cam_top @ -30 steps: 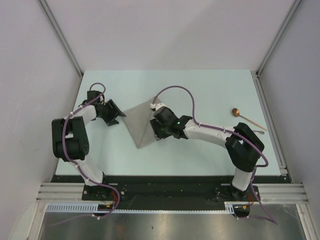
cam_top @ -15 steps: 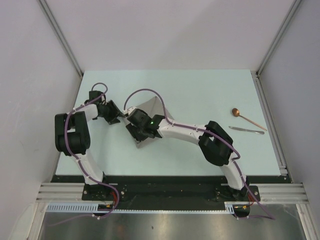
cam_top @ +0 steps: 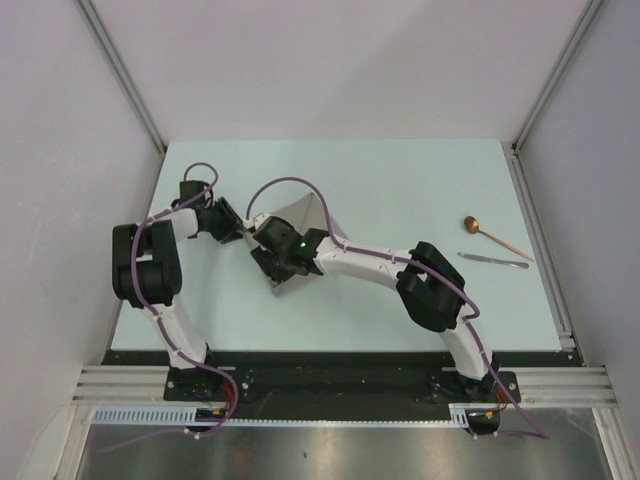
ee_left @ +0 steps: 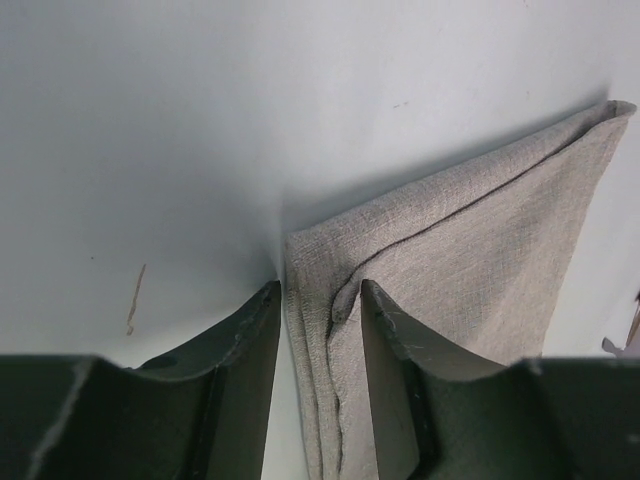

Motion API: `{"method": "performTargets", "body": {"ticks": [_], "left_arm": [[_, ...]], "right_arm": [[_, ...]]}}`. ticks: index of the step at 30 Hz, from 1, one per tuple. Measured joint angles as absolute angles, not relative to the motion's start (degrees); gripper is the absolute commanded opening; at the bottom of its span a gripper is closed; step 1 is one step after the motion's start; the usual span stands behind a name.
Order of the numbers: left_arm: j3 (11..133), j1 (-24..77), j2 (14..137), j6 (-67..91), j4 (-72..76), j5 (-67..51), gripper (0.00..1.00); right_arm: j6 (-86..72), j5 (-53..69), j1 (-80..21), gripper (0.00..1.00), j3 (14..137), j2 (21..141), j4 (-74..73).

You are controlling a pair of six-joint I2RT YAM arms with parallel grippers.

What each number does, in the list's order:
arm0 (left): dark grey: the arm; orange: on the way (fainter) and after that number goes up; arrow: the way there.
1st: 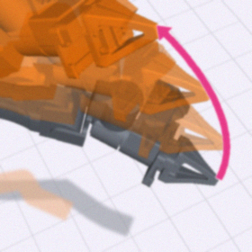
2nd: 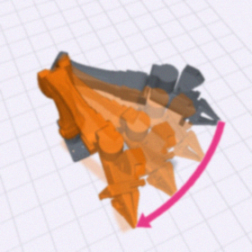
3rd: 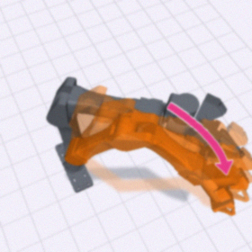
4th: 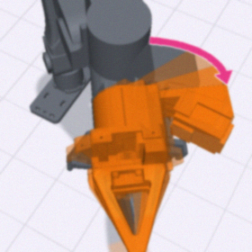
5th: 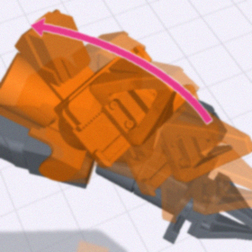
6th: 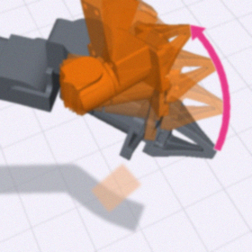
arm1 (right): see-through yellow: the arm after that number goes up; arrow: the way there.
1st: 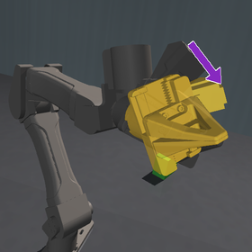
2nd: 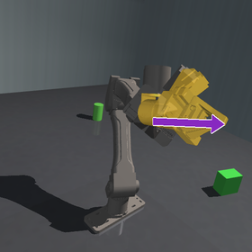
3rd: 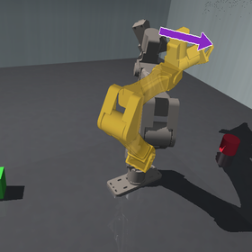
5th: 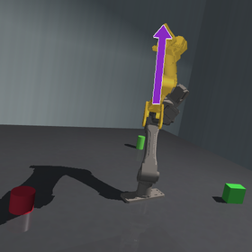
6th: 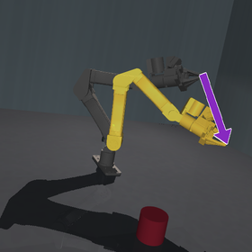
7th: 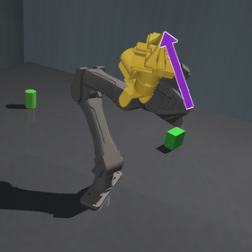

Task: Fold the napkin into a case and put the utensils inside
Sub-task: Pick up the upper triangle-folded napkin from the center of the board.

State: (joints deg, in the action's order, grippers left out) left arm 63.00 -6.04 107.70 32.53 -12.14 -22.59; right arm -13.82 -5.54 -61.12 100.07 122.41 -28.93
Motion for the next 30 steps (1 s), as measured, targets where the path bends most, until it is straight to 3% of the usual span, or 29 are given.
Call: {"method": "performTargets", "body": {"ticks": [18, 30], "left_arm": [[62.70, -5.04, 108.27, 32.45, -10.87, -20.45, 0.15], [62.98, -4.89, 108.36, 32.45, -11.44, -19.88, 0.00]], "right_arm": [[-13.21, -3.95, -61.45, 0.56, 107.20, 129.56, -29.87], [-11.75, -6.66, -63.55, 0.40, 107.79, 130.74, -32.25]]}}
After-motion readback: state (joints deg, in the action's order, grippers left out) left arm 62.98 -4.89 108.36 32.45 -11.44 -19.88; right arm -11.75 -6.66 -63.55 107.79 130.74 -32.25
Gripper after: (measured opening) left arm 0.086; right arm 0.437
